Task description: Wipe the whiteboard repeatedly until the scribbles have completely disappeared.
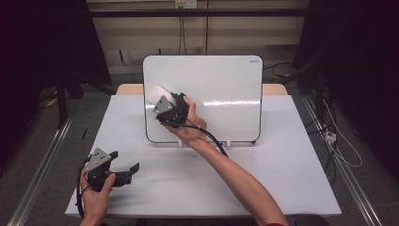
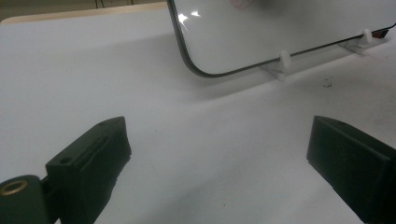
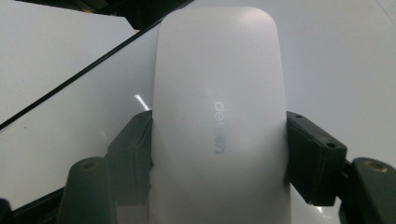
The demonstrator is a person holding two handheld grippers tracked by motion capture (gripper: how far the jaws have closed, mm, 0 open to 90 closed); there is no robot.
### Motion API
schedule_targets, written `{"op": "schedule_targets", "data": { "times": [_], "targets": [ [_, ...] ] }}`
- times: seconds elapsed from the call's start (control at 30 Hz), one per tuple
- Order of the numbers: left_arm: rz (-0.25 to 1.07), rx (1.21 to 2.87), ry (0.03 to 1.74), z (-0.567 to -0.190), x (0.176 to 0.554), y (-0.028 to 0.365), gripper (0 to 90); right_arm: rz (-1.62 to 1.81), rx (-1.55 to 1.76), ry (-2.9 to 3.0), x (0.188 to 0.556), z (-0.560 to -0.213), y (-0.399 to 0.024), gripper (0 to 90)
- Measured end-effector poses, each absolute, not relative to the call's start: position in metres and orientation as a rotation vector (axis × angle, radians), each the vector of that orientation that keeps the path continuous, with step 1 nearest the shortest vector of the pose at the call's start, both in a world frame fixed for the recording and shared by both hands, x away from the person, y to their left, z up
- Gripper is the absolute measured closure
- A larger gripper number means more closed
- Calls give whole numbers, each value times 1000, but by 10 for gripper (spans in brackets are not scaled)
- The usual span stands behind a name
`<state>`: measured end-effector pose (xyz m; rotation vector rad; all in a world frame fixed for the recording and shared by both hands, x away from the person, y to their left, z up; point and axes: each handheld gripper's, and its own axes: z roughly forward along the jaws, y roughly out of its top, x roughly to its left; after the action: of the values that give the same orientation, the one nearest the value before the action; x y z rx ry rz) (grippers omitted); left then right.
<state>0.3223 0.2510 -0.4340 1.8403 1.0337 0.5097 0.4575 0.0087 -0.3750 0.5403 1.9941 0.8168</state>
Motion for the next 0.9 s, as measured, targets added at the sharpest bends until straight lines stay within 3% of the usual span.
{"op": "schedule_targets", "data": {
  "times": [0.9],
  "targets": [
    [517, 1833, 1051, -434, 321, 256, 58, 875, 748, 1865, 499, -327, -21, 313]
  ]
}}
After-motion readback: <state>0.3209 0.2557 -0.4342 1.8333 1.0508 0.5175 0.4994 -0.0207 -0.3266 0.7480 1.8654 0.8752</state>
